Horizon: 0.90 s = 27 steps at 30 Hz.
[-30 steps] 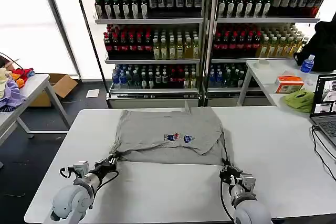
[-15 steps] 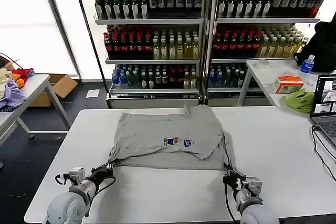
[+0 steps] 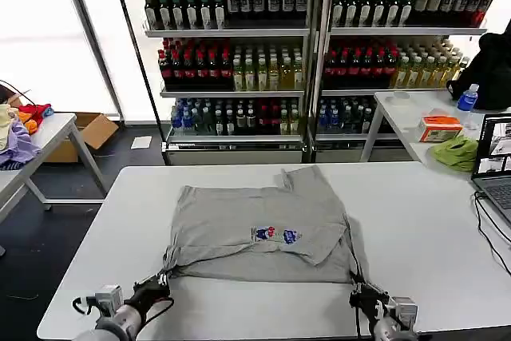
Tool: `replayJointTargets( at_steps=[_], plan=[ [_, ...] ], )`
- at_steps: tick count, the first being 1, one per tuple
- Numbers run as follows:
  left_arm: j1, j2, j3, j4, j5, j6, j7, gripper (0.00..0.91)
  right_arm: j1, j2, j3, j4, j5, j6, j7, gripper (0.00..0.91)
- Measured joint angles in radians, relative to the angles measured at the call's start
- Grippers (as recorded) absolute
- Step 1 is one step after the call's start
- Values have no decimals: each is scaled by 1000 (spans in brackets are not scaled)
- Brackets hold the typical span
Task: Fold and organize the clothes.
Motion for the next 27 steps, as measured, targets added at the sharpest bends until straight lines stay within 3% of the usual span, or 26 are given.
replayJointTargets(
  at_steps=[2, 3, 4, 5, 6, 18, 27],
  plan=[
    [37, -14, -14, -28, 7, 1, 4, 0, -21, 4, 3, 8, -10, 0, -7, 0],
    [57, -21, -22, -41, 13, 1, 9, 0, -31, 5, 4, 11, -15, 2, -12, 212],
    [71, -26, -30, -50, 21, 2, 14, 10, -40, 7, 6, 14, -20, 4, -16, 907],
    [83, -31, -37, -58, 29, 2, 18, 111, -50, 6, 9, 19, -25, 4, -20, 907],
    [96, -34, -45, -67, 40, 2, 23, 907, -58, 6, 12, 24, -27, 4, -25, 907],
    [169, -28, -141, -139, 105, 3, 81, 907, -65, 1, 80, 84, -11, 1, -97, 907],
    [146, 6, -265, -128, 125, 1, 133, 907, 43, -55, 146, 57, -3, 5, -214, 907]
  ],
)
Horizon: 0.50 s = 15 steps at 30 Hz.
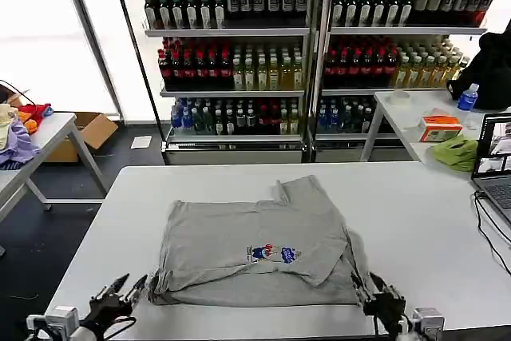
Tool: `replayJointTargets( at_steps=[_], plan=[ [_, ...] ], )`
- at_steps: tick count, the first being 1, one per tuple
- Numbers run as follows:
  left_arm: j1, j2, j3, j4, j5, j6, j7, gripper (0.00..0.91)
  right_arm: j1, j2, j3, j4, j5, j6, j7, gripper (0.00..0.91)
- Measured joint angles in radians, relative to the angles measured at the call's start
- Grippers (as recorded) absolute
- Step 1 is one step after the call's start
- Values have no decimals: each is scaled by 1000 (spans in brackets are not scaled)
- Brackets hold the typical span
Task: Fold and organize the clothes.
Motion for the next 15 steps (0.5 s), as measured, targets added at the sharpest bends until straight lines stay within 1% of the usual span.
replayJointTargets(
  at_steps=[7, 12, 15],
  plan=[
    [-68, 68, -31, 41, -47, -2, 41, 907, 210, -77, -21, -118, -6, -34, -127, 907],
    [-160, 137, 15, 107, -93, -2, 70, 907, 399, -105, -82, -251, -13, -46, -211, 907],
    [-230, 177, 62, 162, -113, -2, 87, 907, 509, -107, -127, -346, -16, -51, -248, 907]
  ],
)
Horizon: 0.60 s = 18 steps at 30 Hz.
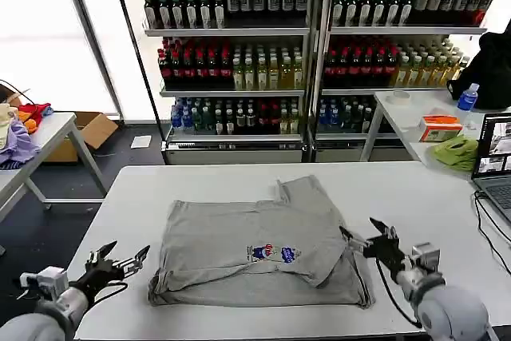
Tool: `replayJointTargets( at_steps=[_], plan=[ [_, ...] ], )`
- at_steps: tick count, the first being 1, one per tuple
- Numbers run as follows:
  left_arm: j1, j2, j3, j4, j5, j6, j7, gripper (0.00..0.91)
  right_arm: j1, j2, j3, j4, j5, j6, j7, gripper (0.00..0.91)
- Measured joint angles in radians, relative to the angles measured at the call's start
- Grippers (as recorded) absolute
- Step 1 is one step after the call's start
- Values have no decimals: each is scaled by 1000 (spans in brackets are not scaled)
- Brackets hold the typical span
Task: Fold and organize the clothes.
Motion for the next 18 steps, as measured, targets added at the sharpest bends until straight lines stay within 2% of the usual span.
replayJointTargets(
  at_steps=[7, 18],
  plan=[
    [-181, 73, 131, 151, -33, -3, 46, 907, 213, 24, -105, -236, -19, -3, -43, 907],
    [-433, 92, 330, 374, -53, -8, 82, 907, 419, 100, -208, -510, -89, 4, -71, 907]
  ],
)
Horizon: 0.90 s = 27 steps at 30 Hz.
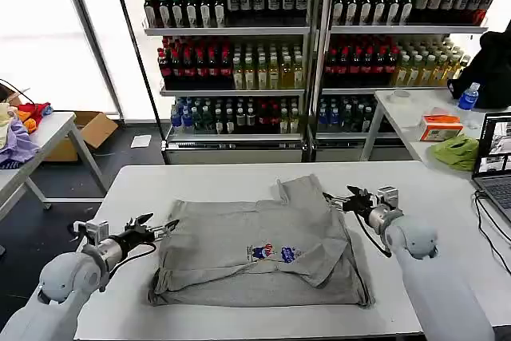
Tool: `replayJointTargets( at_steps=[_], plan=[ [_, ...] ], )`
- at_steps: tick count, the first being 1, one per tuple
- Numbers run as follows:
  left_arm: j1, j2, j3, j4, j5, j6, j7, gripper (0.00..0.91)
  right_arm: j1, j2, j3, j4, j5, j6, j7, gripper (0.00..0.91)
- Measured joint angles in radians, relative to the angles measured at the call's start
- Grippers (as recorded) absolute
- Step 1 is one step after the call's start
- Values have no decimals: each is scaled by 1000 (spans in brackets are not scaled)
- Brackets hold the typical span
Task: Fold and organize the clothes.
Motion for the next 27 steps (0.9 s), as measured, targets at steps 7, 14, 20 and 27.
replayJointTargets(
  at_steps=[7, 14, 20, 27],
  plan=[
    [-117, -4, 85, 112, 2, -7, 11, 907, 75, 45, -39, -102, -25, 9, -3, 907],
    [-214, -15, 150, 208, 10, -13, 17, 907, 130, 85, -62, -186, -40, 14, -5, 907],
    [-260, -30, 186, 272, 25, -17, 24, 907, 163, 113, -81, -240, -52, 15, -4, 312],
    [-281, -26, 210, 308, 32, -22, 31, 393, 192, 131, -105, -292, -59, 21, -5, 0]
  ],
)
